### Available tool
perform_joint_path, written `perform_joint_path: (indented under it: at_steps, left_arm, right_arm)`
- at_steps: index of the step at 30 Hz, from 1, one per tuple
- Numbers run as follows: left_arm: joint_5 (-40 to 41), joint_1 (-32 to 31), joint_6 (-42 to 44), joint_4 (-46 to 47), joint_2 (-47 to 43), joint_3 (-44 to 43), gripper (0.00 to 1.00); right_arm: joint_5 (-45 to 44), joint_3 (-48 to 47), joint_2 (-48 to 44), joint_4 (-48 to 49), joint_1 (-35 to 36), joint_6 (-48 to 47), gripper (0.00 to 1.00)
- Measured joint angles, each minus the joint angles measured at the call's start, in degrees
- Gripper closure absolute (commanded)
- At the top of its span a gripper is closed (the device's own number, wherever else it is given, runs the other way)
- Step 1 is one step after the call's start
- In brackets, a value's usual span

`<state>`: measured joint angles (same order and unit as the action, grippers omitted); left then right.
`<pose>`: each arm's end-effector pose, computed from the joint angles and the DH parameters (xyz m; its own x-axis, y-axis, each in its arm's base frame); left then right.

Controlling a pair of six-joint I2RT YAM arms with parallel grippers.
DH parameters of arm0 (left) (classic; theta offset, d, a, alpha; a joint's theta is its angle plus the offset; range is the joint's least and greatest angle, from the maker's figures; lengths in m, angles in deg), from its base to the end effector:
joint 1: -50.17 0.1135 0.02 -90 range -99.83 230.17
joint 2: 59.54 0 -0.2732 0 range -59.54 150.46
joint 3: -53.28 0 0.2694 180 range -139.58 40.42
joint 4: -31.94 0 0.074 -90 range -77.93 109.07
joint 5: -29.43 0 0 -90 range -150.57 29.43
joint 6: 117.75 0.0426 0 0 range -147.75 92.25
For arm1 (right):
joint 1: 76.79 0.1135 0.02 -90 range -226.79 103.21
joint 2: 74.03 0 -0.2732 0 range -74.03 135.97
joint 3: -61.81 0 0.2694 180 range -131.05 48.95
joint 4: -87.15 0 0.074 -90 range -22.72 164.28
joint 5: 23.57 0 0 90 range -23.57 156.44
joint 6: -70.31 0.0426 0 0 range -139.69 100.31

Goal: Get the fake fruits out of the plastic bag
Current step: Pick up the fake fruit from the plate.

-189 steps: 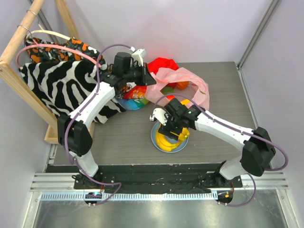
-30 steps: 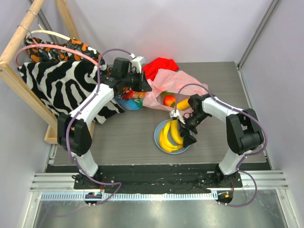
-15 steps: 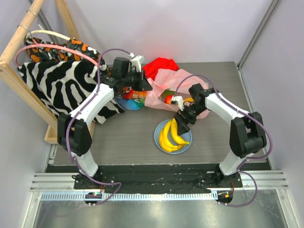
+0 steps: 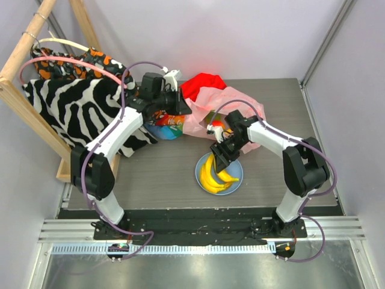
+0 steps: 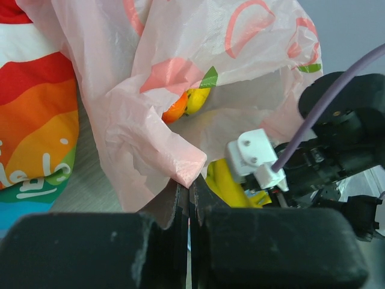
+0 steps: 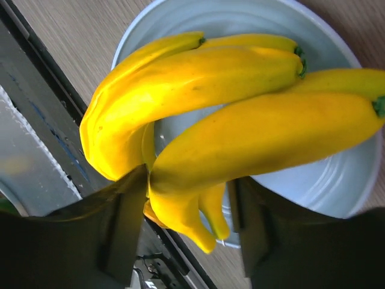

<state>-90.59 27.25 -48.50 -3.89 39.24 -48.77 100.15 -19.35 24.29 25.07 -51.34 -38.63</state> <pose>0.3823 -0.1848 0.3392 -0.7206 -0.0284 -0.6928 0.5029 0.6665 -0.5504 0.2945 0.1663 0.1968 -0.6927 -0.6286 -0.3536 -0.7145 0.5312 0.4552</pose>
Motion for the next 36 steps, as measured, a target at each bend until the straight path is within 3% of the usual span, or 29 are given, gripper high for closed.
perform_joint_path:
  at_steps: [1, 3, 5, 20, 28, 36]
  left_arm:
    - [0.1, 0.0, 0.0, 0.0, -0.3, 0.1, 0.98]
    - [0.2, 0.0, 0.1, 0.0, -0.9, 0.3, 0.98]
    - [0.3, 0.0, 0.2, 0.0, -1.3, 0.3, 0.98]
    - [0.5, 0.0, 0.2, 0.0, -1.4, 0.4, 0.98]
    - [0.4, 0.0, 0.1, 0.1, -1.3, 0.3, 0.98]
    - [0.4, 0.0, 0.0, 0.4, -1.0, 0.1, 0.98]
  right_arm:
    - [0.0, -0.3, 0.6, 0.3, 0.4, 0.3, 0.5]
    - [0.0, -1.3, 2.2, 0.6, 1.4, 1.6, 0.7]
    - [-0.2, -2.2, 3.1, 1.0, 2.0, 2.4, 0.79]
    - [-4.1, -3.8, 3.6, 3.4, 3.3, 6.0, 0.83]
    - [-10.1, -9.4, 3.8, 1.7, 3.6, 1.2, 0.87]
    - [-13.9, -8.0, 3.8, 0.8, 3.6, -1.3, 0.87]
